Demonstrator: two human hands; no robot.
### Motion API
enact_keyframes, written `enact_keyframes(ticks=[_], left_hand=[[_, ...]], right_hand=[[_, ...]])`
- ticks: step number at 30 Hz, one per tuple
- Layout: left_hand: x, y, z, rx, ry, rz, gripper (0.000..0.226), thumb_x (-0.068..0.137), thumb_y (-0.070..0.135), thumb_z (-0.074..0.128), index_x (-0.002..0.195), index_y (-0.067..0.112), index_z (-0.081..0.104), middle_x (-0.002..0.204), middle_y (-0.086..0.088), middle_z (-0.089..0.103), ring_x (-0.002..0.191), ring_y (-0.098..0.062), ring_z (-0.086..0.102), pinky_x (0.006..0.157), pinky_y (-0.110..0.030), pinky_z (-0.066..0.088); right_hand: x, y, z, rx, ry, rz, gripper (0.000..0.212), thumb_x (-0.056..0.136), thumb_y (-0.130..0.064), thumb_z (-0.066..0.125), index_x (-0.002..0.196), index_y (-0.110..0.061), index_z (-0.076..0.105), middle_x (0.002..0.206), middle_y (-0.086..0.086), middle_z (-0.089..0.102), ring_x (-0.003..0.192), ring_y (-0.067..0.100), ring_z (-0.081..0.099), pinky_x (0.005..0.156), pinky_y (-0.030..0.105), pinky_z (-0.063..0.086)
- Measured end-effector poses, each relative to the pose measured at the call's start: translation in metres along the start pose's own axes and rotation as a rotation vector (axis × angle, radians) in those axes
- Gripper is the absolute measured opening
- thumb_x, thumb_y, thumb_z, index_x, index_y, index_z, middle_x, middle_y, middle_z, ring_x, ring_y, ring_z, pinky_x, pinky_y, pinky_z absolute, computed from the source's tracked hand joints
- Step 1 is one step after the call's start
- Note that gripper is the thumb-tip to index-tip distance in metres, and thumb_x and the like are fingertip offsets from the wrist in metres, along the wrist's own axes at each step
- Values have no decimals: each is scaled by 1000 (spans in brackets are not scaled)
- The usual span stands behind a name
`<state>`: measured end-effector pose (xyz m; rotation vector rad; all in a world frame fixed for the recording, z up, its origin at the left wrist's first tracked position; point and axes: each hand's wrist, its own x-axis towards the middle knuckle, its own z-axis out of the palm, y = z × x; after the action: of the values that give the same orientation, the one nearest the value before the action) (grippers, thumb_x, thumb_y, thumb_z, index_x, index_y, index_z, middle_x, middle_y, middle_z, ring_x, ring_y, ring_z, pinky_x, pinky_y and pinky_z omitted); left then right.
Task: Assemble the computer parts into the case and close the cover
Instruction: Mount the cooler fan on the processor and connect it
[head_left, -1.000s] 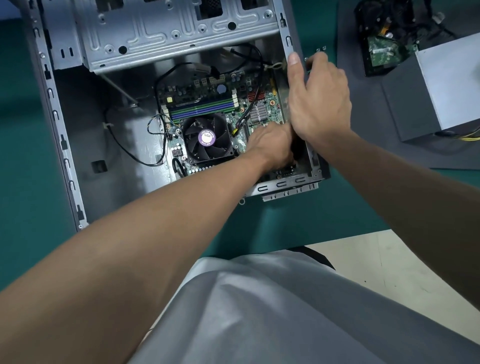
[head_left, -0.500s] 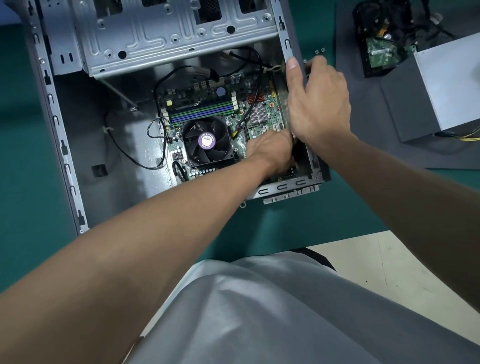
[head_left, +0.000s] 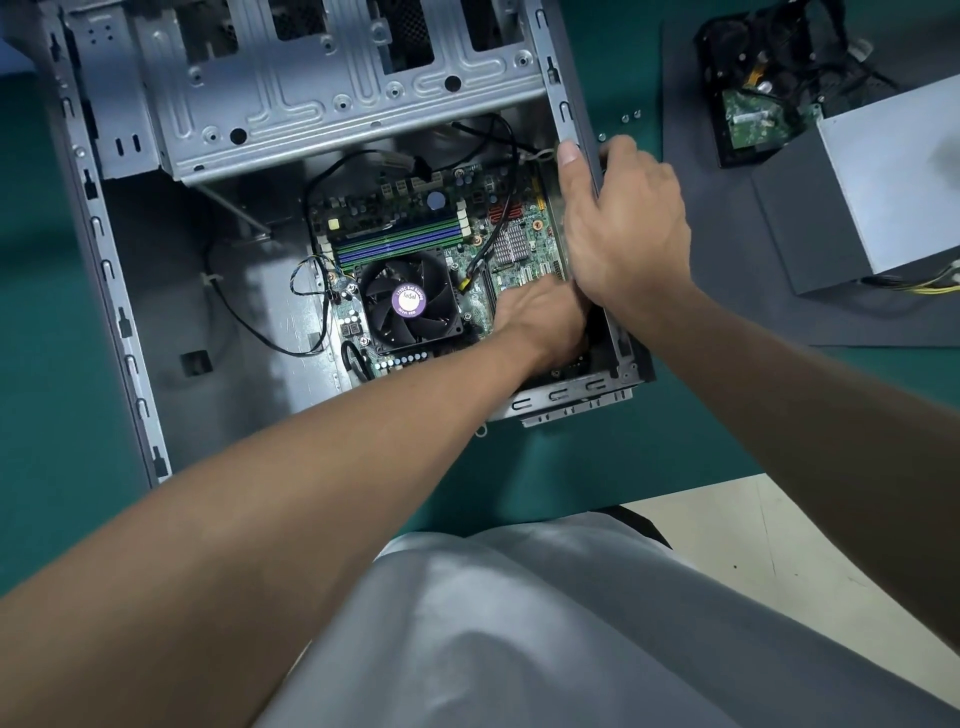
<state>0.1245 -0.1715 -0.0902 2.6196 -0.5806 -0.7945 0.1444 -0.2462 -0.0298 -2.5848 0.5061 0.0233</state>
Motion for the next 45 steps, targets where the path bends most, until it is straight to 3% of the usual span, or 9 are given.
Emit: enact_keyframes(ticks=[7,12,22,26,29,32,38,41,45], left_hand=[[2,-4,-1,-69,-76,-175,35,86,19,61,66,22,33,69,6,41,81,-17,44,70,-30,31],[3,-1,0,-99,-26,-231,30,84,12,60,67,21,37,68,8,41,76,-15,43,60,-30,28],[0,2,-1,-11,6,-37,18,83,1,46,69,13,49,63,5,41,70,-17,46,60,-24,30],[3,1,-1,-48,-30,-124,16,86,17,56,74,19,46,68,6,45,74,-16,47,65,-26,32],[4,-1,0,-68,-69,-197,28,86,22,58,67,20,38,65,5,43,75,-19,46,72,-31,35],[6,1,-1,-41,-85,-215,27,86,20,57,66,20,38,63,5,44,76,-19,45,93,-38,34],[0,0,-7,24,-134,-49,15,84,16,57,75,20,46,64,3,44,88,-21,50,113,-40,21],[-2,2,-10,28,-130,-16,16,84,13,54,72,20,46,62,3,41,83,-19,46,114,-41,18],[-1,2,-8,52,-131,-27,19,83,3,47,83,20,56,67,3,43,87,-19,51,115,-41,16]], right_hand=[[0,1,0,29,4,-20,48,99,-52,31,99,-8,50,99,9,57,99,26,48,74,37,36],[1,1,1,31,10,-17,48,98,-52,32,99,-8,51,101,9,59,100,26,49,76,38,38],[-1,-1,1,-26,8,-31,49,99,-51,32,106,-6,51,109,11,58,108,28,47,76,37,34],[-2,-1,-1,-27,12,-42,50,99,-50,33,107,-4,52,109,13,59,107,29,47,78,38,36],[-2,-2,1,-43,30,-50,50,99,-50,33,105,-4,52,107,12,59,105,29,47,74,37,34],[-1,-1,1,-64,32,-54,50,99,-51,32,104,-5,52,106,11,60,104,28,48,72,36,32],[-2,-1,1,-112,32,-52,50,98,-53,31,103,-7,51,105,9,59,104,27,48,71,38,34],[-1,-1,1,-99,35,-44,48,98,-52,32,101,-8,50,104,9,59,104,27,48,71,38,32],[-2,-1,2,-103,52,-51,48,98,-52,32,100,-8,51,103,8,60,102,27,48,70,36,31]])
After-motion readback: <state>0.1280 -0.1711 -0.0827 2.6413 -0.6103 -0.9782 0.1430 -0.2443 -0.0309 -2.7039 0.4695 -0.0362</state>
